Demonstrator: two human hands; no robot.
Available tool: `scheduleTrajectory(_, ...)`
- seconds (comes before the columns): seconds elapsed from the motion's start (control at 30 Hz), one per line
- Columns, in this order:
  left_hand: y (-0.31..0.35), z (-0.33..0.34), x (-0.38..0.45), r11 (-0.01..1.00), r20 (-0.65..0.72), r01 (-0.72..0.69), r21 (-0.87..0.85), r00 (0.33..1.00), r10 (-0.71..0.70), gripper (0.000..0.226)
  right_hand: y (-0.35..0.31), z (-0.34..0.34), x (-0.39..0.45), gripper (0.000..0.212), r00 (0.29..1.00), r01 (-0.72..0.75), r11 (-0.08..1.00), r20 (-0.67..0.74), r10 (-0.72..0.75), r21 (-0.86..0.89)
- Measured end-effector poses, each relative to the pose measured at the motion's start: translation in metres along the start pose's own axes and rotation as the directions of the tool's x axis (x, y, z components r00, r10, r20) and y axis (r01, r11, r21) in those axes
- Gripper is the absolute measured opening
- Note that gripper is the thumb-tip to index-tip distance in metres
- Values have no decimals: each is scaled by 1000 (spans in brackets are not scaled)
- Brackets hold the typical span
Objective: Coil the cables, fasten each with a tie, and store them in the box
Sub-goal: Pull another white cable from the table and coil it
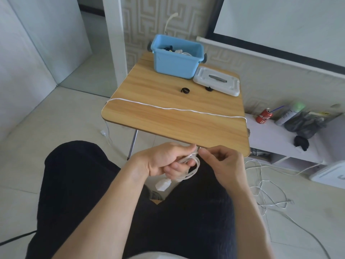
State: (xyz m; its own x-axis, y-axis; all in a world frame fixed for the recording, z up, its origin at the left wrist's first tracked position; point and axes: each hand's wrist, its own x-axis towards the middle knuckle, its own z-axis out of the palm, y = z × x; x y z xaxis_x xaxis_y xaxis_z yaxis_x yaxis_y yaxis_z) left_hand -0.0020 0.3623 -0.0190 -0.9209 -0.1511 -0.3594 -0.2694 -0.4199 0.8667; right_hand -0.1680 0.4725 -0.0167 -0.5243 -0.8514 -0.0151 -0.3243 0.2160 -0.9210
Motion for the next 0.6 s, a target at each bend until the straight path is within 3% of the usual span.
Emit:
scheduleTrajectory(0.1,-4,-3,3,996,-7,-29,-79,1000,28,42,11,10,-1,32,999,-28,999,25,29,-36)
scheduleTrajectory(0.2,0,-8,8,865,-127,-229,-446,973,192,37,13,11,-1,38,997,-35,993,57,42,-115)
scheduleTrajectory(0.27,5,-13,11,675,-333,-427,-602,903,274,34,14,8,-2,26,992,-38,982,115,60,-182)
scheduleTrajectory(0.37,5,-23,9,489,-639,-671,-557,723,264,34,17,5,-6,25,979,-3,964,197,58,-268)
scheduleTrajectory(0.5,-3,-36,10,532,-807,-768,-357,540,239,18,9,8,-13,39,931,24,921,343,121,-389)
scheduleTrajectory(0.6,-8,-33,18,691,-819,-686,-225,517,247,18,-9,9,-17,29,814,24,894,528,241,-447)
